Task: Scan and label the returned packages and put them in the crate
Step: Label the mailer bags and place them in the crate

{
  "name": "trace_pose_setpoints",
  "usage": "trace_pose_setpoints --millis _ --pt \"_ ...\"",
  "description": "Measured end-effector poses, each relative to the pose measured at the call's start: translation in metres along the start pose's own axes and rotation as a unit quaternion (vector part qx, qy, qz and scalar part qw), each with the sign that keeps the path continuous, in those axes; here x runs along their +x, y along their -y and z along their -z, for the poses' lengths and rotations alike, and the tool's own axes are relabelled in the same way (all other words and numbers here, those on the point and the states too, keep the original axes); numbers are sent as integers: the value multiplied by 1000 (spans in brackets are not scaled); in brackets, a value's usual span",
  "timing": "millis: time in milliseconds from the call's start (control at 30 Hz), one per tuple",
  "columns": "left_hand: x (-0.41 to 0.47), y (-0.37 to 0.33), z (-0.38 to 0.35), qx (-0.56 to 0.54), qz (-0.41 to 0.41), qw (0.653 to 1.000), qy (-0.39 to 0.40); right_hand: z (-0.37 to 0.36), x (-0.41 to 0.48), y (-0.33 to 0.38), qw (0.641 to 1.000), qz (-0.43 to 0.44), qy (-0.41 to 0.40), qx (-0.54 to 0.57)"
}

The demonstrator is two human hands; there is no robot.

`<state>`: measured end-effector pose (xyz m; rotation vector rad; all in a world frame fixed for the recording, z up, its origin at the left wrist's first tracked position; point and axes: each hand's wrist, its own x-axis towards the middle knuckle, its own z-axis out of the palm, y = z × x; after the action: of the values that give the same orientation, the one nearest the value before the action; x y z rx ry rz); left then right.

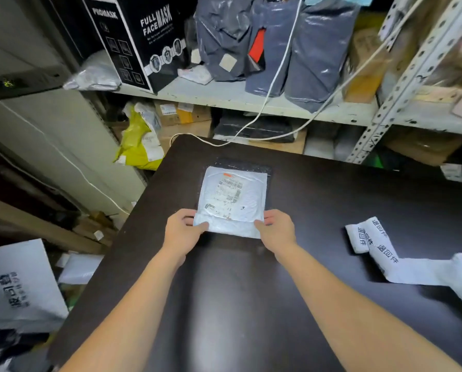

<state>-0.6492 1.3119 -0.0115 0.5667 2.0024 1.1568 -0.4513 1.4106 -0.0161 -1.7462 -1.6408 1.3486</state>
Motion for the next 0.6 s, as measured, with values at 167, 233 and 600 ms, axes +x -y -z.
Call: trace_pose_setpoints --millis 167,233,600 --pt "-42 -11 -33 -60 -23 995 80 65 -61 -26 997 43 -60 14" --pt "-63 -16 -55 -77 -36 984 159 96 -86 -42 995 45 -89 9" --pt "-208 11 -190 -22 -69 937 342 236 -193 -176 984 -79 -152 -51"
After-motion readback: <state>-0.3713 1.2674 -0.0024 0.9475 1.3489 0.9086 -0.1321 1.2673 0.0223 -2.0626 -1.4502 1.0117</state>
